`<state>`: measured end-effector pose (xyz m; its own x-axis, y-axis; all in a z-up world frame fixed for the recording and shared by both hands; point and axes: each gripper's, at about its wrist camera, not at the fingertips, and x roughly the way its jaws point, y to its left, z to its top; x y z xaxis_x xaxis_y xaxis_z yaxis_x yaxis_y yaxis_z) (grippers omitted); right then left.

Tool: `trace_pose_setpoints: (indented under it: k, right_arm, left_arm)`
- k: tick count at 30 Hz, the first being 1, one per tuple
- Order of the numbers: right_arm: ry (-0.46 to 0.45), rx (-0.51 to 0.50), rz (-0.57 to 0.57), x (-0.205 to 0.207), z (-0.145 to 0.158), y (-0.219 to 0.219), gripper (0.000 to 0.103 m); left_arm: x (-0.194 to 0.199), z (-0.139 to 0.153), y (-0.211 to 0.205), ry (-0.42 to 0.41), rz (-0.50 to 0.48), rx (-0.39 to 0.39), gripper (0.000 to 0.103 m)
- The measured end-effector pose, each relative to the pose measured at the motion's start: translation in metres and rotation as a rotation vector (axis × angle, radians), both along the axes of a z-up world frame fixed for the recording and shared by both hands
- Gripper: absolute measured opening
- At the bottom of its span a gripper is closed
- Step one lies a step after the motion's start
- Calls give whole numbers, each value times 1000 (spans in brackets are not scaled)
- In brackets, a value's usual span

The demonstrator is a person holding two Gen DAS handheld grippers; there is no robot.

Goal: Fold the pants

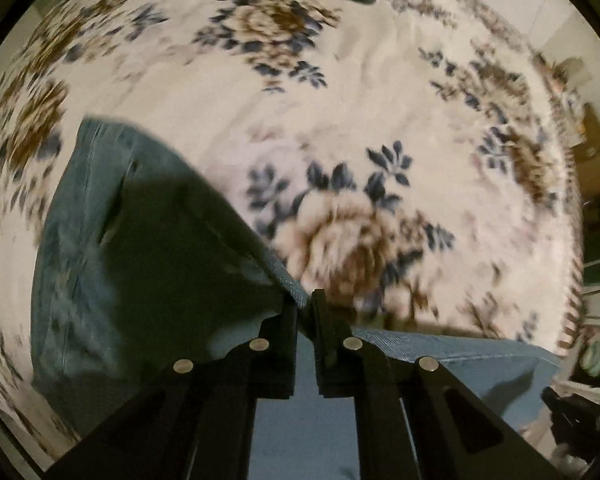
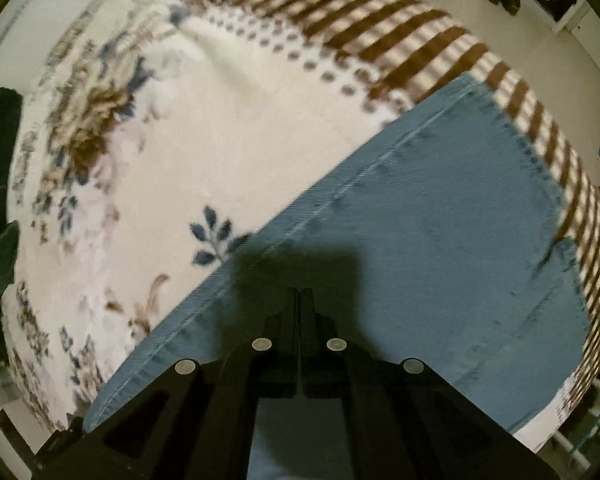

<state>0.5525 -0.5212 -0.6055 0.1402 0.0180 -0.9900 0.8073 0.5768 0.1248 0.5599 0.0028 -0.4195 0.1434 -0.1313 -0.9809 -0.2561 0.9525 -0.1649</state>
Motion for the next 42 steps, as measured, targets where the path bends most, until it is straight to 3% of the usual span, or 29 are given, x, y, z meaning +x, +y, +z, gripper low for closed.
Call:
trace_pose_setpoints:
  k: [2,5,8,10,11,12,15,20,22,23,24,28,31,35,38,40,41,42]
  right_arm:
    - [-20,6,-1,-19,10,-5,0]
    - [-51,47,9,-49,24,0,0]
    - [-115,169,-12,-81,34,5,2]
    - [-136,230,-34,-91,33,9,18]
    - [-157,268,-52,-87,27,10,45]
    - [-155,287,-63,-81,20,11,60]
    - [-67,280,-33,-34,-13,20,64]
    - [223,158,48,12,-72,38,64]
    - [258,84,44,7,-75,41,41]
    - [245,35,25,1,-67,41,5]
    - [202,13,22,-9,-55,40,0]
    - [75,-30,29,-69,-8,32,0]
    - [24,-18,-22,-132,15,16,0]
    - [14,79,-76,-206,10,4,0]
    - [-2,167,-47,-227,-7,10,1]
    - [-11,194,-3,-215,-12,16,6]
    - [-26,195,15,-208,-11,18,21]
    - [-55,188,39,-192,-9,24,47]
  left_arm:
    - [-37,6,8,-9,28,-29,3]
    - [-48,-22,-7,5,46,-44,2]
    - [-67,-41,2,41,65,-58,2]
    - [-78,-52,5,62,81,-67,2]
    - [-81,-56,5,61,81,-65,2]
    - [-83,-59,5,55,77,-55,2]
    - [-89,-65,3,46,69,-34,2]
    - [-93,-75,3,48,71,-32,2]
    - [-97,-73,5,40,70,-38,2]
    - [-100,-71,7,31,69,-44,2]
    - [-103,-69,7,24,65,-50,2]
    - [-142,-58,13,3,56,-89,2]
    - [-180,-66,17,43,79,-118,2]
    - [-225,-92,18,119,99,-115,2]
    - [-245,-117,22,168,129,-114,3]
    - [-248,-119,22,152,128,-110,3]
    - [-247,-118,20,147,116,-101,4]
    - [-246,-116,19,147,114,-91,7]
